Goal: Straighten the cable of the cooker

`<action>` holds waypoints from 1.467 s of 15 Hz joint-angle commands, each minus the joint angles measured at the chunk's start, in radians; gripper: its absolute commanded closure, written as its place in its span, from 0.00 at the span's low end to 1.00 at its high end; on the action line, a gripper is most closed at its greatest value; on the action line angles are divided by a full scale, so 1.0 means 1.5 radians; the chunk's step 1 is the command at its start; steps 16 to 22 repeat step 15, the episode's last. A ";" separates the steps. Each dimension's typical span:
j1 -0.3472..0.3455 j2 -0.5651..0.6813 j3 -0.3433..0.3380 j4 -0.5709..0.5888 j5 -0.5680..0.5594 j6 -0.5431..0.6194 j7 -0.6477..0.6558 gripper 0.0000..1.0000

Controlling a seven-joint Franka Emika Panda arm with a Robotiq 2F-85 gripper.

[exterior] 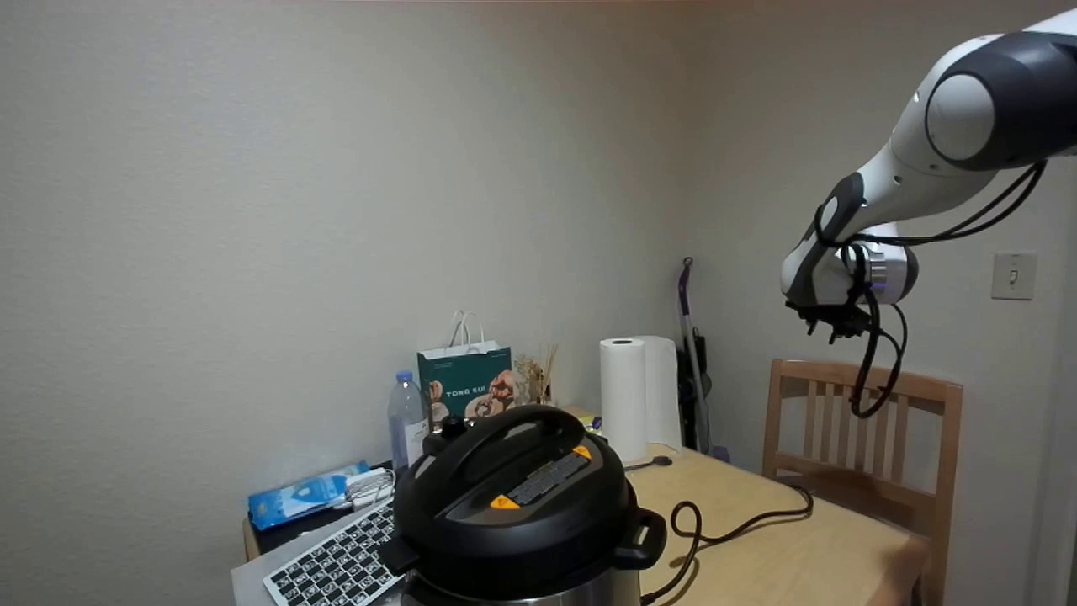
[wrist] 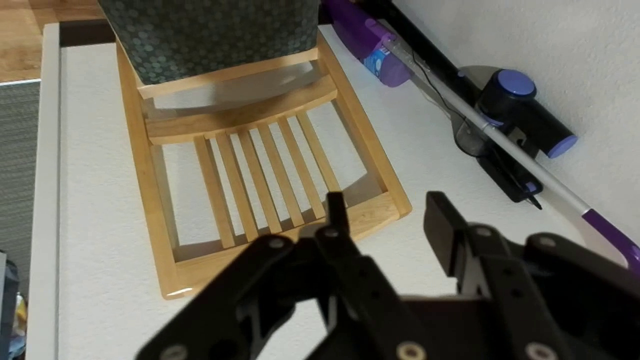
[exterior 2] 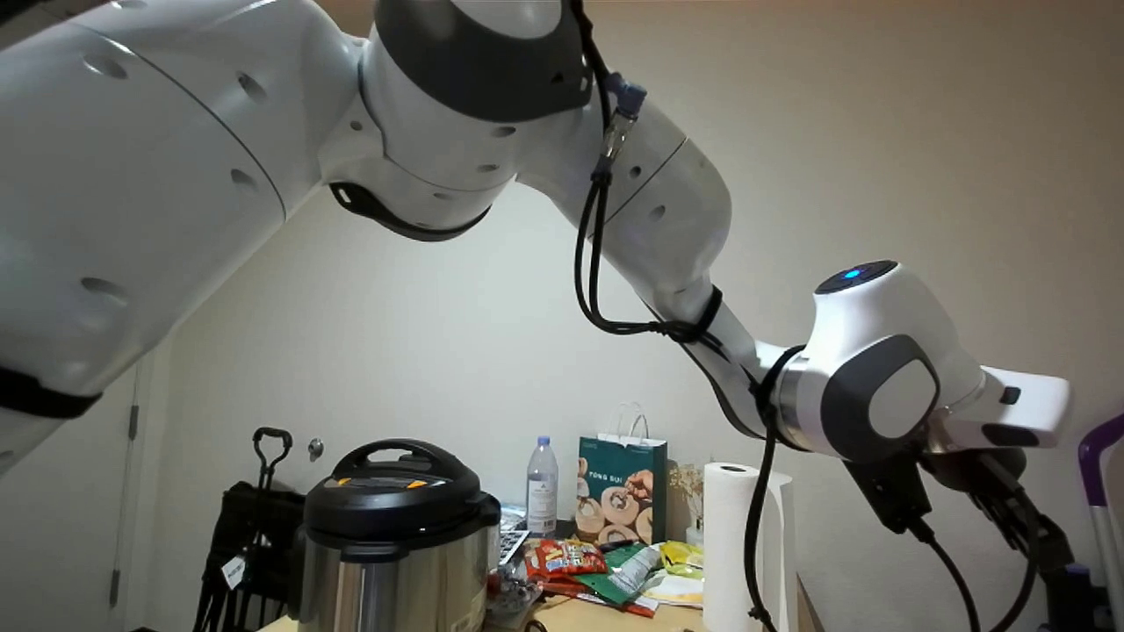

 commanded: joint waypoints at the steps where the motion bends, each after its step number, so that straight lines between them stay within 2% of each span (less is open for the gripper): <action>1: 0.019 0.005 -0.009 0.002 0.000 0.005 0.020 0.21; 4: 0.014 -0.046 0.034 -0.051 0.009 0.047 -0.025 0.04; 6: 0.004 -0.088 0.079 -0.092 0.019 0.089 -0.057 0.00; 7: 0.011 -0.104 0.086 -0.119 0.022 0.126 -0.059 0.00; 8: 0.016 -0.037 0.056 -0.041 0.016 0.084 -0.029 0.04; 9: 0.018 -0.053 0.068 -0.060 0.020 0.104 -0.035 0.00; 12: 0.019 -0.081 0.078 -0.090 0.022 0.114 -0.044 0.00; 22: 0.018 -0.082 0.077 -0.093 0.023 0.114 -0.044 0.00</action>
